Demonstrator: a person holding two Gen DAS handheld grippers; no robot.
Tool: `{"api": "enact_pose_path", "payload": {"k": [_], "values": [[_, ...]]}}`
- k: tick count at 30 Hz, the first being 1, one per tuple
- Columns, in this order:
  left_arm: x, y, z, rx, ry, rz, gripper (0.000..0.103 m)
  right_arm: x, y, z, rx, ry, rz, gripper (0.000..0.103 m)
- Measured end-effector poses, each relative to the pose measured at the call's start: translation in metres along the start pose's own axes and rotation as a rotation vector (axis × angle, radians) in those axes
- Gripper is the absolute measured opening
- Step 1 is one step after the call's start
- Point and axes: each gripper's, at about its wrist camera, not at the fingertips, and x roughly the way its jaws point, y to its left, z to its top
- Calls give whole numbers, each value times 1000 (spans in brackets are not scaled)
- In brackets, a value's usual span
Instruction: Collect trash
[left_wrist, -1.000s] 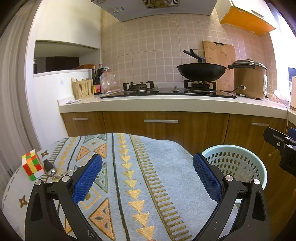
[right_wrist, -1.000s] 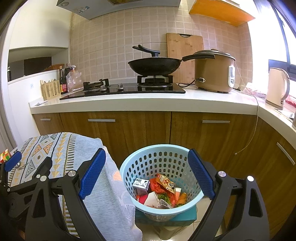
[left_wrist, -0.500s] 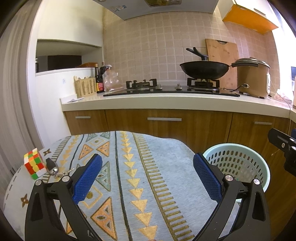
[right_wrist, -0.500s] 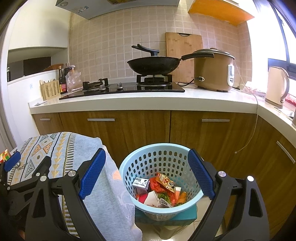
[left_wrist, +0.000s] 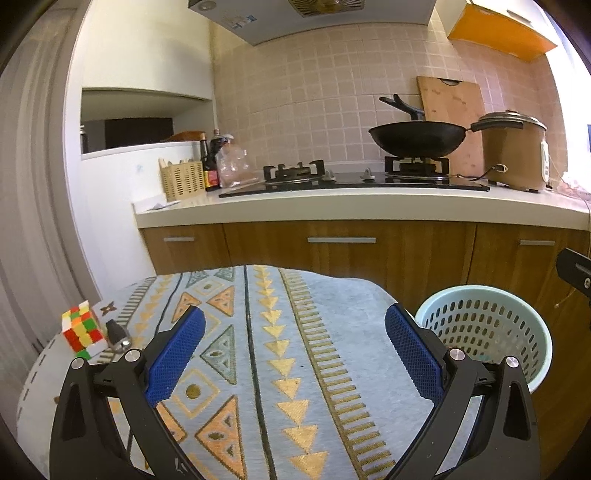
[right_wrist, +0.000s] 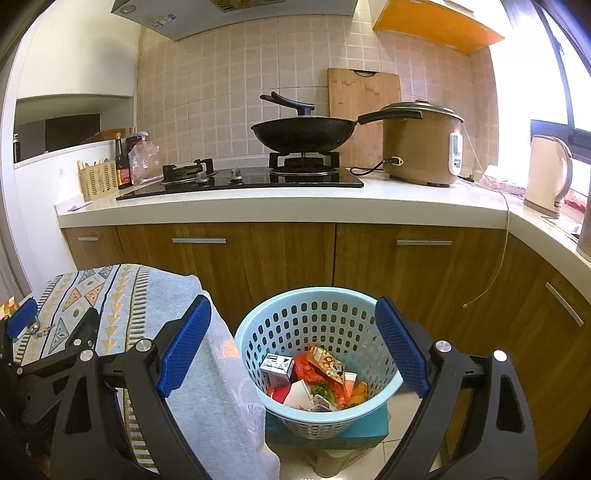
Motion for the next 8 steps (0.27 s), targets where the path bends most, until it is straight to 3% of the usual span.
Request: {"api": "enact_pose_path", "payload": {"k": [6, 8], "values": [[-8, -7, 5, 30, -13, -22, 96, -12, -3, 7, -1, -22, 2, 86], [-13, -7, 7, 26, -16, 3, 96, -18, -3, 9, -1, -34, 5, 86]]}}
